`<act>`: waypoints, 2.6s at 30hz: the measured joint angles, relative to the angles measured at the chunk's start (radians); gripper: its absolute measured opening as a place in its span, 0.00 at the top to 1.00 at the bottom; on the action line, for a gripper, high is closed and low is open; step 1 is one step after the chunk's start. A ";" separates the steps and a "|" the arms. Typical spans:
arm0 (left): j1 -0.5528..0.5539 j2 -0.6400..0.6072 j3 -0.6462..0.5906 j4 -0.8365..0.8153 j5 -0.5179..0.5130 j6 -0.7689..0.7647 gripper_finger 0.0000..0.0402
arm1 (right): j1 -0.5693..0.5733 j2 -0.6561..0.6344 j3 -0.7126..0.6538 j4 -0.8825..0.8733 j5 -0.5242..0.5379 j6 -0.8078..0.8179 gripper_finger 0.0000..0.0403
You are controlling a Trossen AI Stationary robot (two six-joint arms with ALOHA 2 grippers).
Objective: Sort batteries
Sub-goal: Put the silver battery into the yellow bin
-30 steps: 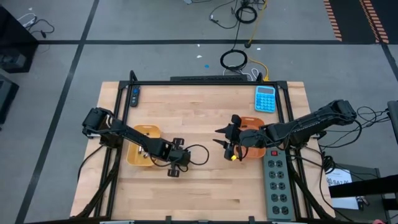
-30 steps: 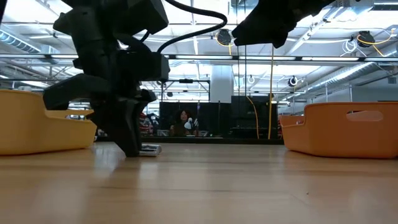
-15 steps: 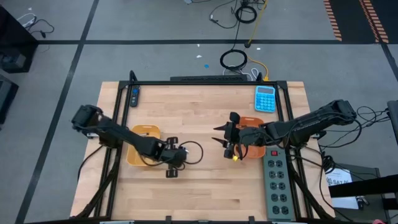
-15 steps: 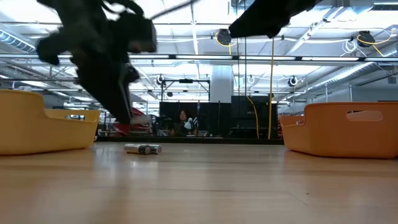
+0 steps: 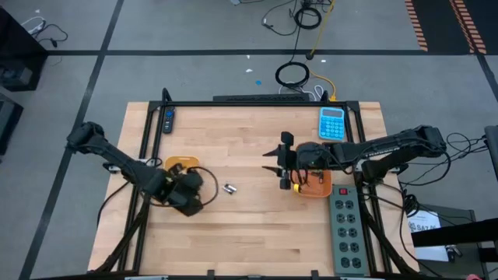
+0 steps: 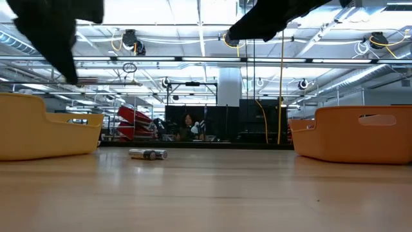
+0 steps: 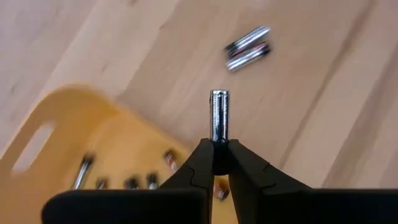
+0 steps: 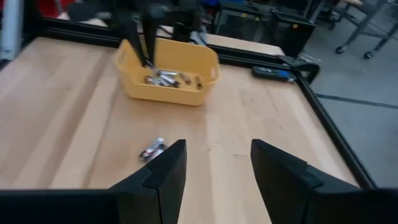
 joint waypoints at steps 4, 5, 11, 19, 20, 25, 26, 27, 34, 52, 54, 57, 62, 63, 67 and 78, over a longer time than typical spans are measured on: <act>-0.041 -0.014 0.000 -0.136 0.001 -0.173 0.90 | -0.039 0.000 0.000 0.003 -0.001 0.004 0.58; -0.050 -0.013 0.000 -0.167 0.004 -0.208 0.89 | -0.046 0.000 0.000 0.004 -0.003 0.010 0.58; -0.102 -0.009 0.000 -0.292 0.025 -0.309 0.83 | -0.051 0.007 0.000 0.006 -0.028 0.035 0.58; -0.122 -0.009 0.000 -0.308 0.022 -0.267 0.56 | -0.049 0.071 0.000 0.002 -0.028 0.090 0.58; -0.122 -0.009 0.000 -0.296 0.004 -0.240 0.54 | -0.049 0.079 0.000 0.001 -0.027 0.096 0.58; -0.090 -0.009 0.001 -0.087 -0.052 -0.021 0.47 | -0.037 0.106 0.000 0.006 -0.024 0.133 0.58; -0.080 -0.008 0.001 -0.036 -0.064 0.022 0.47 | -0.031 0.107 0.000 0.005 -0.024 0.145 0.58; -0.065 -0.003 0.002 0.008 -0.081 0.063 0.47 | -0.027 0.111 0.000 0.012 -0.024 0.159 0.58; 0.062 0.094 0.002 0.224 -0.130 0.383 0.47 | 0.011 0.167 0.000 0.019 -0.020 0.199 0.58; 0.217 0.422 0.002 0.516 0.081 0.980 0.47 | 0.062 0.164 0.000 0.007 0.016 0.231 0.58; 0.230 0.435 0.002 0.532 0.104 0.987 0.47 | 0.062 0.164 0.000 0.005 0.015 0.228 0.58; 0.244 0.441 0.002 0.535 0.112 0.988 0.47 | 0.061 0.164 0.000 0.005 0.016 0.226 0.58; 0.263 0.442 0.003 0.536 0.130 0.999 0.47 | 0.061 0.164 0.000 0.007 0.016 0.225 0.58; 0.272 0.442 0.003 0.537 0.154 1.010 0.47 | 0.061 0.164 0.000 0.011 0.016 0.223 0.58; 0.324 0.441 0.004 0.537 0.270 1.015 0.47 | 0.061 0.164 0.000 0.020 0.014 0.222 0.58; 0.401 0.442 0.007 0.432 0.425 0.865 0.47 | 0.061 0.164 0.000 0.005 0.011 0.218 0.58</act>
